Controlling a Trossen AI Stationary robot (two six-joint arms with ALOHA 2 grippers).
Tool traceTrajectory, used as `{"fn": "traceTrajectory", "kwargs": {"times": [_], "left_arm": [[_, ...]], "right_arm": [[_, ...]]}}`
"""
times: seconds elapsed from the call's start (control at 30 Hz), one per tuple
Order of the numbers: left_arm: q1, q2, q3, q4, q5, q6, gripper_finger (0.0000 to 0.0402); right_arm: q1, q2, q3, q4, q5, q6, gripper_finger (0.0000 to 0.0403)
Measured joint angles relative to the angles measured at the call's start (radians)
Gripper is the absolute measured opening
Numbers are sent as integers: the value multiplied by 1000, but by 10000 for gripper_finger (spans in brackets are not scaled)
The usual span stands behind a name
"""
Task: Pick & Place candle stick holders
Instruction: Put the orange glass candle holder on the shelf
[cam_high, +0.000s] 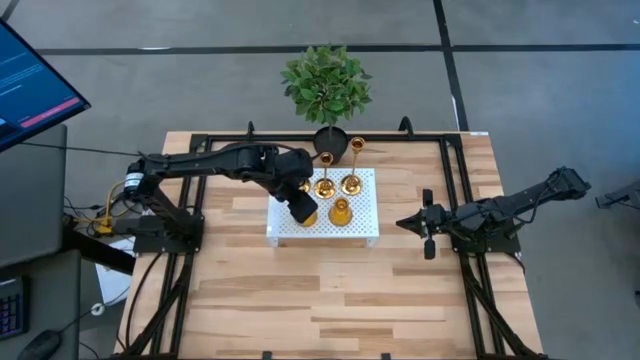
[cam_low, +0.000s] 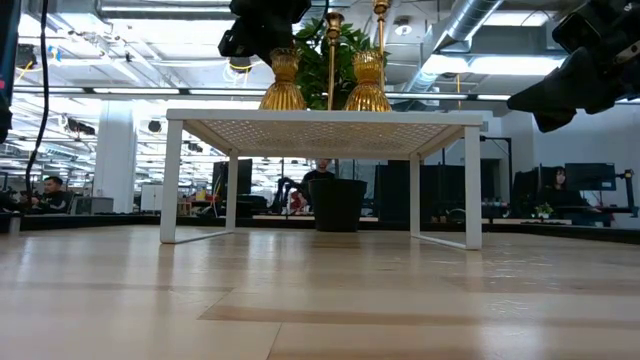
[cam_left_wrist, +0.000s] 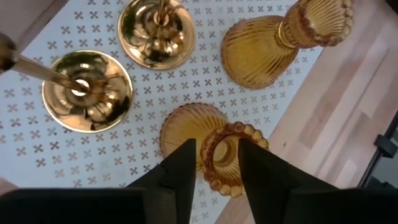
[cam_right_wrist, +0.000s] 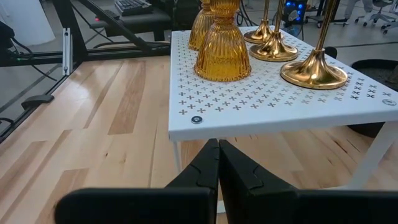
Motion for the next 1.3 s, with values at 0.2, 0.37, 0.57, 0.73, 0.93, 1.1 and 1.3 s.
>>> {"fn": "traceTrajectory", "kwargs": {"times": [0.2, 0.37, 0.57, 0.73, 0.93, 1.1, 1.3], "left_arm": [[0, -25, -1, 6, 0, 0, 111], [0, -71, -1, 9, 0, 12, 104], [-4, -142, -1, 15, -3, 7, 101], [-6, -208, -1, 19, -3, 40, 99], [-124, -238, -4, 19, -159, 199, 44], [-294, -247, -58, 21, -375, 268, 6], [-499, -286, -198, 25, -623, 195, 3]], "right_arm": [[0, 0, 0, 0, 0, 0, 0], [0, 0, 0, 0, 0, 0, 0], [0, 0, 0, 0, 0, 0, 0], [0, 0, 0, 0, 0, 0, 0], [0, 0, 0, 0, 0, 0, 0], [0, 0, 0, 0, 0, 0, 0], [0, 0, 0, 0, 0, 0, 0]]}}
